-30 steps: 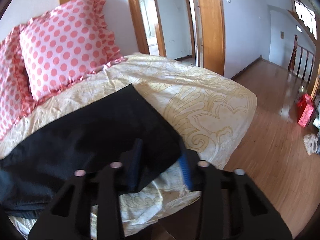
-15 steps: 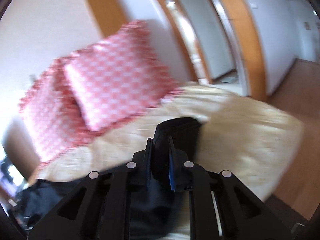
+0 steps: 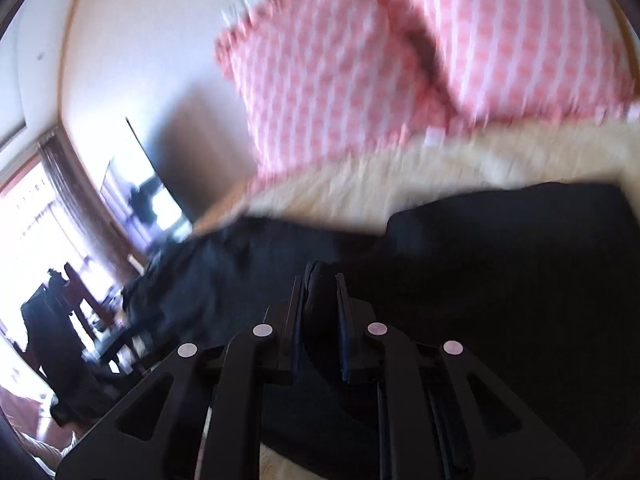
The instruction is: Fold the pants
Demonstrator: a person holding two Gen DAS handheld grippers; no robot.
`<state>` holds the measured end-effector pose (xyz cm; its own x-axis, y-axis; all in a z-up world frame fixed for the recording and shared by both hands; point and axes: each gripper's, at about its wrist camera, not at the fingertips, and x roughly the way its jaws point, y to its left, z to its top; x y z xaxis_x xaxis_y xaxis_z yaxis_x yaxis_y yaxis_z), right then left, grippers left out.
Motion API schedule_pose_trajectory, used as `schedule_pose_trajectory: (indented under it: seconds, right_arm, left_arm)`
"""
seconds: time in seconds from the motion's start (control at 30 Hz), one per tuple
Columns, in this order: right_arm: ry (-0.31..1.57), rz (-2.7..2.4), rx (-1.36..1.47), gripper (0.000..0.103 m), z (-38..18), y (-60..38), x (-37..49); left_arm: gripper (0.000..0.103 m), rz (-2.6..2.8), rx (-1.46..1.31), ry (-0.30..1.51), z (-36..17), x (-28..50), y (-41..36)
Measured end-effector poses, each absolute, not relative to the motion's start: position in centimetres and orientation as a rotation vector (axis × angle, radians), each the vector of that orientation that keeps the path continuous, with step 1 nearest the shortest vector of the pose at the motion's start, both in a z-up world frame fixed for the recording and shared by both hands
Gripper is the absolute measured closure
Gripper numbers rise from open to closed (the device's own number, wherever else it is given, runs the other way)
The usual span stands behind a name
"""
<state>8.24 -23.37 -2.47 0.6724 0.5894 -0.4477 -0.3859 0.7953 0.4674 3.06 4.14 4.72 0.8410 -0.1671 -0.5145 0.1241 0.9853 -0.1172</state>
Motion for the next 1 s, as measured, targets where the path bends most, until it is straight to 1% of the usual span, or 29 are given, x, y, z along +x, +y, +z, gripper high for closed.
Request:
schedule_pose_trajectory:
  seconds: [0.13,0.33,0.4,0.47,0.53,0.6,0.73,0.8,0.87,0.9,0.93,0.97,1.0]
  right_arm:
    - [0.605,0.567,0.412,0.089,-2.4,-23.7,8.5]
    - [0.481,0.669,0.501,0.089,1.4,-22.6,9.3]
    - [0.448,0.723,0.479,0.089,2.3,-21.0,8.6]
    - [0.505,0.753,0.362,0.089,1.6,-18.0,8.2]
    - [0.612,0.752,0.236,0.089,-0.9,-15.0,8.0]
    - [0.674,0.746,0.206,0.089,-3.1,-13.8,7.9]
    - [0.631,0.727,0.167,0.088,-3.0,-13.7,6.8]
    - [0.622,0.709,0.102,0.087,-3.1,-13.2,6.2]
    - [0.625,0.705,0.036,0.076,-3.6,-12.6,5.7]
    - [0.618,0.709,0.007,0.065,-3.6,-12.3,5.2]
    - [0.605,0.725,-0.023,0.049,-3.4,-12.0,4.4]
    - [0.598,0.753,-0.038,0.042,-3.1,-11.9,3.8]
    - [0.578,0.776,-0.038,0.038,-2.7,-12.0,3.3]
  left_arm:
    - [0.002,-0.112,-0.102,0.555,4.6,2.9,5.6]
    - [0.002,-0.081,-0.159,0.551,4.8,3.1,6.8]
    - [0.002,-0.071,-0.176,0.542,4.9,2.8,7.0]
    - [0.002,-0.053,-0.181,0.535,5.0,2.6,7.4]
    - [0.002,-0.031,-0.169,0.536,4.8,2.5,7.8]
    - [0.002,-0.015,-0.159,0.541,4.6,2.4,8.1]
    - [0.002,0.009,-0.161,0.549,4.4,2.3,8.9]
    - [0.002,0.015,-0.168,0.553,4.3,2.4,9.2]
    - [0.002,0.02,-0.173,0.558,4.1,2.4,9.4]
    - [0.002,0.023,-0.176,0.559,4.1,2.4,9.5]
    - [0.002,0.026,-0.178,0.56,4.1,2.4,9.6]
    - [0.002,0.03,-0.18,0.559,4.0,2.3,9.8]
    - [0.002,0.036,-0.179,0.558,4.0,2.2,9.9]
